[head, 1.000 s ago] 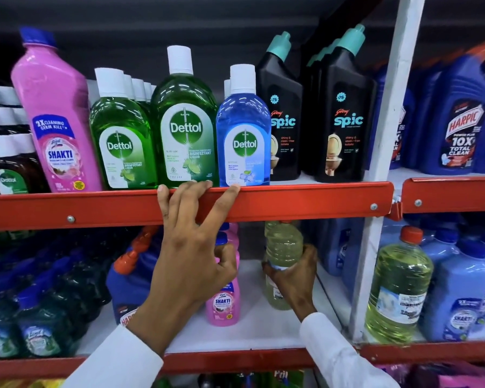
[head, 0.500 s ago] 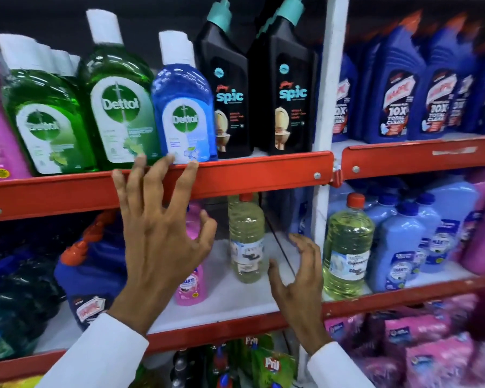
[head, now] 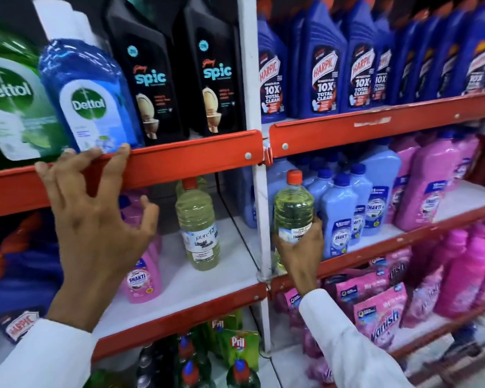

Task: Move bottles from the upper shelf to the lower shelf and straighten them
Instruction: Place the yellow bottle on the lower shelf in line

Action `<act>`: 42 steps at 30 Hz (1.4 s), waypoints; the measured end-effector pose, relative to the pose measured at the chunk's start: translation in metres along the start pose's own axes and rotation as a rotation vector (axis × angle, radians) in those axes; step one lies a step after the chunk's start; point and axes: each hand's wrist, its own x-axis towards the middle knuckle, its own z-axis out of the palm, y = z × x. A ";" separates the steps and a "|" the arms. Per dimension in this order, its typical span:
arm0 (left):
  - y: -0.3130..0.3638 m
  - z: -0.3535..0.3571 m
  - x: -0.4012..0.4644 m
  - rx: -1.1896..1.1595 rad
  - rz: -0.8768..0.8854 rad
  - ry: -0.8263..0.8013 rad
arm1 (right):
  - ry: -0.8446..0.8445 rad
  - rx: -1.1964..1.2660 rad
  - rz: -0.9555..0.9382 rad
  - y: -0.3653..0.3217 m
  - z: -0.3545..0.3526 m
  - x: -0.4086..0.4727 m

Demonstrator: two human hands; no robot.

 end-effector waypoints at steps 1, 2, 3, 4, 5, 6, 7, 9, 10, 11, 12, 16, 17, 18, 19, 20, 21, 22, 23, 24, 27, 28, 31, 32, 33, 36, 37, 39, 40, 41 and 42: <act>0.000 -0.001 0.001 -0.004 -0.003 -0.007 | 0.009 0.017 -0.003 0.000 -0.001 0.002; -0.001 -0.001 0.001 -0.003 0.000 -0.013 | 0.018 0.026 -0.012 -0.001 -0.001 0.003; -0.002 -0.001 0.001 -0.002 0.004 -0.018 | 0.026 0.032 -0.028 -0.002 -0.003 0.002; -0.002 -0.001 0.001 -0.001 0.007 -0.019 | 0.041 0.049 -0.043 -0.002 -0.004 0.001; -0.002 -0.001 0.001 0.001 0.010 -0.017 | 0.059 0.084 -0.061 -0.005 -0.007 -0.001; -0.002 0.000 0.001 0.002 0.011 -0.014 | 0.081 0.117 -0.079 -0.008 -0.011 -0.004; -0.001 0.000 0.001 0.002 0.011 -0.012 | 0.108 0.140 -0.103 -0.012 -0.015 -0.006; 0.000 0.000 0.001 0.002 0.010 -0.009 | 0.154 0.156 -0.151 -0.023 -0.024 -0.011; 0.000 0.000 0.001 0.002 0.011 -0.008 | 0.171 0.166 -0.167 -0.030 -0.029 -0.014; -0.001 -0.001 0.001 0.002 0.011 -0.007 | 0.179 0.182 -0.185 -0.037 -0.035 -0.017; -0.001 -0.001 0.001 0.002 0.011 -0.006 | 0.179 0.203 -0.204 -0.044 -0.040 -0.022; -0.002 -0.007 0.001 0.033 0.021 -0.014 | 0.088 0.276 -0.325 -0.074 -0.057 -0.044; -0.003 -0.008 0.002 0.028 0.013 -0.013 | 0.045 0.286 -0.350 -0.081 -0.058 -0.051; -0.004 -0.009 0.002 0.016 0.007 -0.009 | 0.001 0.297 -0.369 -0.085 -0.057 -0.057; -0.007 -0.011 0.002 0.011 0.005 -0.003 | -0.045 0.307 -0.383 -0.089 -0.054 -0.064; -0.010 -0.014 0.002 0.016 0.006 0.004 | -0.086 0.311 -0.392 -0.092 -0.049 -0.071; -0.014 -0.016 0.002 0.025 0.005 0.008 | -0.123 0.305 -0.394 -0.094 -0.041 -0.078; -0.019 -0.020 0.002 0.034 0.000 0.011 | -0.158 0.299 -0.392 -0.096 -0.033 -0.085; -0.024 -0.024 0.002 0.042 -0.005 0.011 | -0.188 0.293 -0.385 -0.095 -0.024 -0.090; -0.030 -0.028 0.001 0.052 -0.011 0.009 | -0.218 0.293 -0.369 -0.095 -0.014 -0.094; -0.048 -0.041 -0.001 0.056 -0.027 -0.010 | -0.285 0.307 -0.308 -0.096 0.015 -0.102; -0.052 -0.044 -0.001 0.047 -0.027 -0.023 | -0.291 0.312 -0.289 -0.095 0.024 -0.102; -0.060 -0.050 -0.003 0.055 -0.014 -0.071 | -0.309 0.295 -0.244 -0.091 0.047 -0.102; -0.062 -0.050 -0.003 0.059 -0.018 -0.080 | -0.319 0.279 -0.229 -0.089 0.055 -0.101; -0.061 -0.050 -0.002 0.058 -0.024 -0.084 | -0.325 0.260 -0.215 -0.086 0.061 -0.100; -0.062 -0.048 -0.001 0.063 -0.027 -0.088 | -0.343 0.202 -0.184 -0.074 0.076 -0.100; -0.062 -0.047 -0.001 0.067 -0.025 -0.088 | -0.351 0.189 -0.176 -0.071 0.079 -0.102; -0.063 -0.047 -0.002 0.075 -0.021 -0.085 | -0.353 0.159 -0.161 -0.067 0.083 -0.106; -0.063 -0.047 -0.002 0.080 -0.017 -0.084 | -0.348 0.150 -0.155 -0.066 0.084 -0.108; -0.063 -0.046 -0.002 0.086 -0.014 -0.083 | -0.345 0.147 -0.151 -0.066 0.085 -0.109; -0.064 -0.047 -0.002 0.090 -0.011 -0.084 | -0.345 0.145 -0.146 -0.067 0.085 -0.110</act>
